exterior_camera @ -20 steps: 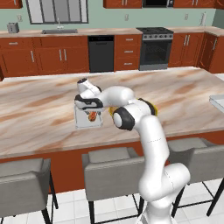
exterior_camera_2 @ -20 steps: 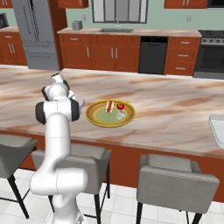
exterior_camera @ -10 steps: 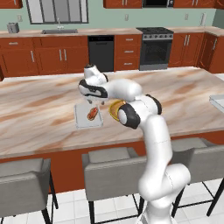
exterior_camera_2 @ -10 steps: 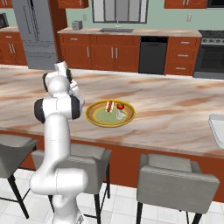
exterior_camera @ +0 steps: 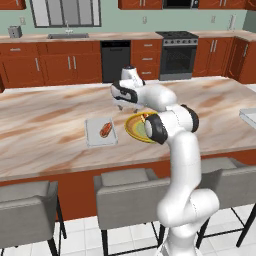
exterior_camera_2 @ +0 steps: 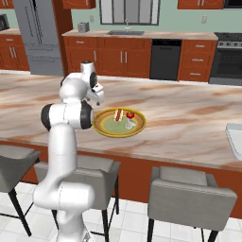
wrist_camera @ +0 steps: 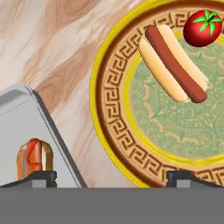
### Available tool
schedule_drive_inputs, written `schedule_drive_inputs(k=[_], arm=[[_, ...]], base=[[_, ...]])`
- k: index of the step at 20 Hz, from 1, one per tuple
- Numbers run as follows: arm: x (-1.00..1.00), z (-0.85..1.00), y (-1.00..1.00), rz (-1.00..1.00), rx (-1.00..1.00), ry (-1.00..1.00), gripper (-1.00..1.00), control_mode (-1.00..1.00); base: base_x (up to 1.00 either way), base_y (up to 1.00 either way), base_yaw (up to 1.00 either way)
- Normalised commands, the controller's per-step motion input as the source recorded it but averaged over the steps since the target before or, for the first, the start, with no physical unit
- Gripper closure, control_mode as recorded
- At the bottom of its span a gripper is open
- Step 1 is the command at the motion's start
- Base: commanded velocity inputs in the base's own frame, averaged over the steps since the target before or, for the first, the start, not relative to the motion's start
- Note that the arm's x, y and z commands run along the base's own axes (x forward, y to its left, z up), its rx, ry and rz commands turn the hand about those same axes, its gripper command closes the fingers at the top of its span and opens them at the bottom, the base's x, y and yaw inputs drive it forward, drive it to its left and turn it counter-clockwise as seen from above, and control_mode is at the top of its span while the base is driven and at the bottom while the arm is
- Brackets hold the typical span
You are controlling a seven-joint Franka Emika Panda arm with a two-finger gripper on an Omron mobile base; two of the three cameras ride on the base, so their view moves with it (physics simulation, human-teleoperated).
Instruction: Place one cooked food and one vegetable from the large plate to each tupperware container.
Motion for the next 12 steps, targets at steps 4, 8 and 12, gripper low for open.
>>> schedule_drive_inputs(k=[4, 8, 12], arm=[[0.31, 0.0, -0.87, 0.02, 0.14, 0.02, -1.0, -1.0], [0.1, -0.13, -0.72, 0.0, 0.01, 0.01, -1.0, -1.0], [-0.03, 0.01, -1.0, 0.0, 0.0, 0.05, -1.0, -1.0]], base=[[0.0, 0.0, 0.0], [0.0, 0.0, 0.0], [0.0, 0.0, 0.0]])
